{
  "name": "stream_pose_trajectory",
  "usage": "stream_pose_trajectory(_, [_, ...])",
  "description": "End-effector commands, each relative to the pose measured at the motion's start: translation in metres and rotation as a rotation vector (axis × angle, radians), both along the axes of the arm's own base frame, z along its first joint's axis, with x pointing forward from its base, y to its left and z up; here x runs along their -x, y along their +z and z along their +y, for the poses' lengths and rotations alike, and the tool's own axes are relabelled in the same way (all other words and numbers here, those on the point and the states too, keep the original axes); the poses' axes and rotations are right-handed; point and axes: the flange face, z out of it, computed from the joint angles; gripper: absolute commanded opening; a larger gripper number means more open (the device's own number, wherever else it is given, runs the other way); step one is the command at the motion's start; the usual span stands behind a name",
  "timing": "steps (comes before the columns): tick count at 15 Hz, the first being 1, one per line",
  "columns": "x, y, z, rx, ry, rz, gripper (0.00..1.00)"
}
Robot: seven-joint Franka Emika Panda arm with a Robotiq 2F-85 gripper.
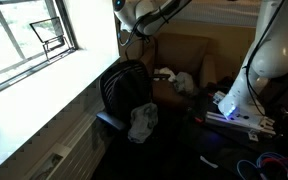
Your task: Put the brown belt on top of the black chair
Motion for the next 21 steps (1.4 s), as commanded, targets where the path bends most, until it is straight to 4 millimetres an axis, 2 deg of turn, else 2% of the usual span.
stream_pose_trajectory(1, [0.003,-0.006,0.053,-0.076,0.085,0.045,0.01])
stream_pose_trajectory(3, [0.006,-0.009,0.069,-0.061,0.102,0.060,0.01])
stream_pose_trajectory(5, [0.008,-0.022,0.062,0.000,0.102,0.090,0.01])
stream_pose_trajectory(7, [0.010,-0.034,0.045,0.036,0.067,0.121,0.01])
stream_pose_trajectory(8, [0.008,-0.037,0.037,0.071,0.030,0.114,0.28])
stream_pose_trajectory(9, [0.012,-0.033,0.052,0.020,0.056,0.095,0.05])
stream_pose_trajectory(12, [0.010,-0.042,0.039,0.049,0.034,0.114,0.26])
stream_pose_trajectory(16, [0.010,-0.041,0.039,0.051,0.034,0.113,0.28])
stream_pose_trajectory(17, [0.010,-0.041,0.039,0.051,0.034,0.113,0.53])
stream_pose_trajectory(19, [0.007,-0.041,0.041,0.033,0.030,0.091,0.61])
stream_pose_trajectory(21, [0.000,-0.036,0.046,-0.120,-0.004,0.098,0.77])
